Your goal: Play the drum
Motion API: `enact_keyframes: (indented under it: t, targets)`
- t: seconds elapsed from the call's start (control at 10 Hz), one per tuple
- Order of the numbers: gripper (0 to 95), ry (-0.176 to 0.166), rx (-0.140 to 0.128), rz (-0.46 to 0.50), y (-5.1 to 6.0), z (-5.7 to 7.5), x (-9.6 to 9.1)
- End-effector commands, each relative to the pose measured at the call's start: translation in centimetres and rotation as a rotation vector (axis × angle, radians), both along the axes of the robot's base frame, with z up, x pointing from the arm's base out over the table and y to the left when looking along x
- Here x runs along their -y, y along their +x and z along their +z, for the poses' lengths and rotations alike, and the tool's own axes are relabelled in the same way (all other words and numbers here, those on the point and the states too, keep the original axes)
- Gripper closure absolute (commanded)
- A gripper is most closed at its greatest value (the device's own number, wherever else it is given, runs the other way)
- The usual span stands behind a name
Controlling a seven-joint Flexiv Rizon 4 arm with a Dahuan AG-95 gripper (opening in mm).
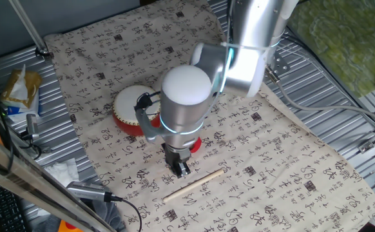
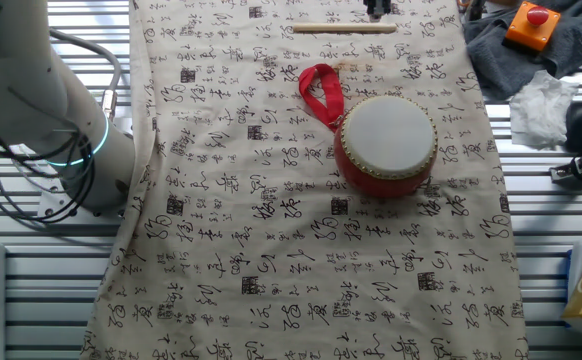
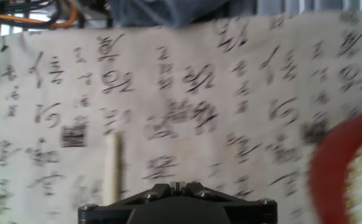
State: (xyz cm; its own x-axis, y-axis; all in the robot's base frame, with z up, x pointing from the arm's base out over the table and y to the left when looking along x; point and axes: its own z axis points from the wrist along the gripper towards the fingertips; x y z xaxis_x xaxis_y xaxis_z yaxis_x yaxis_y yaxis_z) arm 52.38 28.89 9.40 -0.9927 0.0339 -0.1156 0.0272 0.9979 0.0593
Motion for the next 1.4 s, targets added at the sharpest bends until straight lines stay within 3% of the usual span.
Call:
enact_keyframes:
  t: [0.1,0.7,0.9,1.4]
  targets:
    - [95.0,-0.002,-0.002,0.032,-0.14,0.17,0.05]
    - [95.0,-0.020,-0.009,0.052,-0.16,0.13,0.06]
    - [95.0,-0.028,0.014,0.064,-0.16,0.13,0.06]
    - [95.0,-0.037,0.014,0.251,-0.16,0.13,0.06]
